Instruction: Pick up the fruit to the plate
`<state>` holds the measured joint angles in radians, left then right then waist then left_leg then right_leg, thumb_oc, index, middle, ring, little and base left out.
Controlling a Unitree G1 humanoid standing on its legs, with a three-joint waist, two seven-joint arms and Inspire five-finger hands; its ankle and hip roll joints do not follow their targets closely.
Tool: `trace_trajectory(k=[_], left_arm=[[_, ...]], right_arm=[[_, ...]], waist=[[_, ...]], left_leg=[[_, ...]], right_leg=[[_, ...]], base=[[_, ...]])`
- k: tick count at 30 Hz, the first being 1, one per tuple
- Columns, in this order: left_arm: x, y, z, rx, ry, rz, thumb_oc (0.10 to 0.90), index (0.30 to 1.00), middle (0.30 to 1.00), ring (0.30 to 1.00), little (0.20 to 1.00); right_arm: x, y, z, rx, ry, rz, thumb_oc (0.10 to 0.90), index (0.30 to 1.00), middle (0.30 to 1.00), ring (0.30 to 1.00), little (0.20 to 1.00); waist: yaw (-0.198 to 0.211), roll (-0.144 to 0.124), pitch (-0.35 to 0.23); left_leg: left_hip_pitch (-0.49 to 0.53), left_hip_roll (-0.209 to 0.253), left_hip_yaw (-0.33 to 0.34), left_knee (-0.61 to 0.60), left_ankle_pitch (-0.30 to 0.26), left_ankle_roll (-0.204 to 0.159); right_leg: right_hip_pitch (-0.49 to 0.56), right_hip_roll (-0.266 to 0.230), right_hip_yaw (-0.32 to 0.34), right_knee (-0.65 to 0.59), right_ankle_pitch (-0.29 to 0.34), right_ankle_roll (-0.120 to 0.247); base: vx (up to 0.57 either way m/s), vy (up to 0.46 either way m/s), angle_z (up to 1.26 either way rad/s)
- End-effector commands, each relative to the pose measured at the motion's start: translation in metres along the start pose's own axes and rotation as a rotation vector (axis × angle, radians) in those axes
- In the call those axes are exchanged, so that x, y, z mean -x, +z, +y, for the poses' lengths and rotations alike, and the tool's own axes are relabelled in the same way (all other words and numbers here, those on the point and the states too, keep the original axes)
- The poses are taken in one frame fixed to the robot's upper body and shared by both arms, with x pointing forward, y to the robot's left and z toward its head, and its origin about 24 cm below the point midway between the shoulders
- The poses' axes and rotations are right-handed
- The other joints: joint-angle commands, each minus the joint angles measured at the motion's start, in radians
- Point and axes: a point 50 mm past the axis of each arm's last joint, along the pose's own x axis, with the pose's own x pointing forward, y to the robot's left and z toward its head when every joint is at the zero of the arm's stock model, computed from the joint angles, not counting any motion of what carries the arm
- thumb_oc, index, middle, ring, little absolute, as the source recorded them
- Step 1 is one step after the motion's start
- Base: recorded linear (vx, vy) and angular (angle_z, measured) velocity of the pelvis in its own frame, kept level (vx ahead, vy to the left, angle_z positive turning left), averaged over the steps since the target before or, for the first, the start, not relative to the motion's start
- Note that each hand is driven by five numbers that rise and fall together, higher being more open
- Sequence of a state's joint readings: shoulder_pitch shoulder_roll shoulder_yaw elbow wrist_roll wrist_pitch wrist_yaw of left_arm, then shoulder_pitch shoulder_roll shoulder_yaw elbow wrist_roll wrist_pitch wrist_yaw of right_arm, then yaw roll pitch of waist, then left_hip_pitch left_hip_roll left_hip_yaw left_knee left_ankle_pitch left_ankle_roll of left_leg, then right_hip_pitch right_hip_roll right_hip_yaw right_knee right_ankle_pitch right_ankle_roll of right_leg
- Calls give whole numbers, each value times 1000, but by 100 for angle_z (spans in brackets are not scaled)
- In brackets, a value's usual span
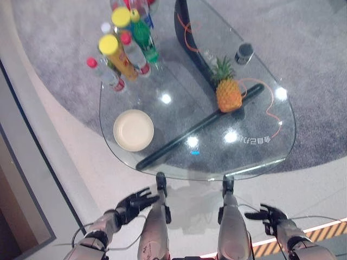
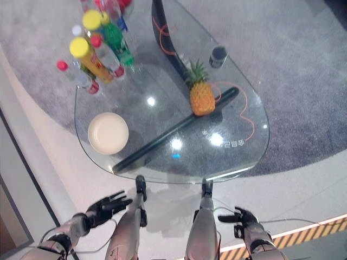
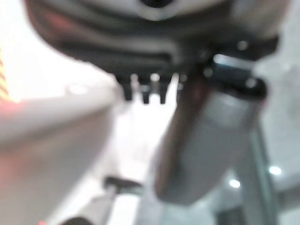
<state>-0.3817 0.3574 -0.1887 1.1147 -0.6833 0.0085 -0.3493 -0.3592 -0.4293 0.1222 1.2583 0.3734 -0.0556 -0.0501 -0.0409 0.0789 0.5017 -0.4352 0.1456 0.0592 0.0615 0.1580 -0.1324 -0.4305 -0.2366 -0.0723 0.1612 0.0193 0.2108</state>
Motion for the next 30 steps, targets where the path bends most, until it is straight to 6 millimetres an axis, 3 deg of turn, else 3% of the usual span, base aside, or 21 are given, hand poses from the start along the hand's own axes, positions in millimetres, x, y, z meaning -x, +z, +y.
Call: trace_trajectory(k=[1, 13, 30], left_arm=[[9, 13, 23, 13, 183, -107, 800, 900, 900, 900, 900], [6, 42, 17, 58, 202, -271, 800, 900, 900, 900, 900], [9, 48, 25, 49, 231, -290, 800, 900, 900, 900, 900]], right_arm=[[3, -6, -7, -22, -68, -28, 800, 900, 900, 900, 900], [2, 21, -2, -71, -123, -170, 800, 900, 900, 900, 900], [2, 48, -1, -90, -144, -288, 800, 900, 900, 900, 900]], waist=[[22, -54, 1], [18, -64, 18], [18, -68, 18]], left_leg=[[-157, -75, -25, 214, -106, 30], [-320, -75, -54, 396, -172, 45], [-391, -79, -62, 440, -187, 44]], right_leg=[[-147, 55, -54, 126, 19, -90], [-314, 69, -20, 276, -21, -108], [-381, 79, -10, 305, -27, -115]], base=[[-66, -32, 14], [-27, -5, 3], [0, 0, 0]])
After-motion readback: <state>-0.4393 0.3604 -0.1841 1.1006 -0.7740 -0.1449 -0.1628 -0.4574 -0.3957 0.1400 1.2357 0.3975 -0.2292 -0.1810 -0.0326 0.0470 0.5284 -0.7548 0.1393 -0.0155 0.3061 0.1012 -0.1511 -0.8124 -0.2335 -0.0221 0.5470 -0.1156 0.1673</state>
